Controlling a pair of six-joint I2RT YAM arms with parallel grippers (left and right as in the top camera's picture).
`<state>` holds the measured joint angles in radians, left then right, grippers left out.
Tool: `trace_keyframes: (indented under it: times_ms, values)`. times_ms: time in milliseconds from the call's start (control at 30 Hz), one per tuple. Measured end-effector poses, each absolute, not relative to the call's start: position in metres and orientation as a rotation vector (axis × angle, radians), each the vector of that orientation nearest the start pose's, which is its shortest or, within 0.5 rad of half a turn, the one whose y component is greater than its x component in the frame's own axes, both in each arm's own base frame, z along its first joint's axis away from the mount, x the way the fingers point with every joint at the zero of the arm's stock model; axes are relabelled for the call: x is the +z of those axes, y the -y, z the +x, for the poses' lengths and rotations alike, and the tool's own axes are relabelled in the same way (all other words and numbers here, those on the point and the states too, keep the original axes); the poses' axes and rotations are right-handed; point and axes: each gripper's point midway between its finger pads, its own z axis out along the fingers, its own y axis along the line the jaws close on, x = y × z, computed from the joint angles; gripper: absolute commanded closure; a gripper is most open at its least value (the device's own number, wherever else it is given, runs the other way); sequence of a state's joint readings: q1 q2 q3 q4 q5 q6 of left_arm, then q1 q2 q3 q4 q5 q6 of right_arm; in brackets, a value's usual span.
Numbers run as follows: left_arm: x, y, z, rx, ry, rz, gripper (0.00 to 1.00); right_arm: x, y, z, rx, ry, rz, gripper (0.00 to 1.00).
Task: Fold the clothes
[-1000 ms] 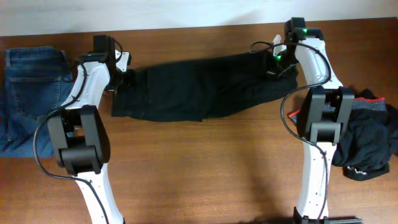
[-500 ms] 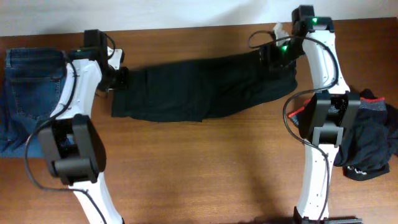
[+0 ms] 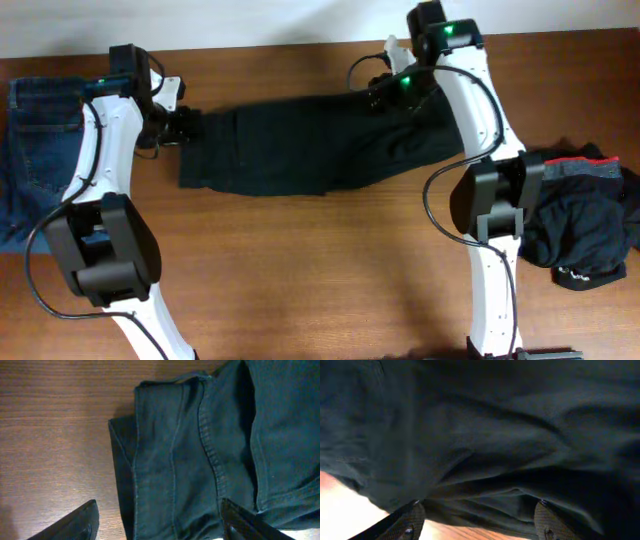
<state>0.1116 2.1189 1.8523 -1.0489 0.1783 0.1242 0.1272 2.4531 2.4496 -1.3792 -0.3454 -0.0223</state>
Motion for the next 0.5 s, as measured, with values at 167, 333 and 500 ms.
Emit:
trace_keyframes:
  times_ms: [167, 333, 500]
  values:
    - [0.066, -0.025, 0.474, -0.257, -2.901, 0.067, 0.23, 0.105, -0.109, 0.504, 0.429, -2.933, -0.219, 0.25]
    - [0.027, -0.021, 0.473, -0.312, -2.957, 0.078, 0.22, 0.103, -0.105, 0.505, 0.404, -2.94, -0.211, 0.25]
    - [0.018, -0.025, 0.473, -0.353, -2.96, 0.054, 0.22, 0.103, -0.105, 0.505, 0.398, -2.942, -0.21, 0.25]
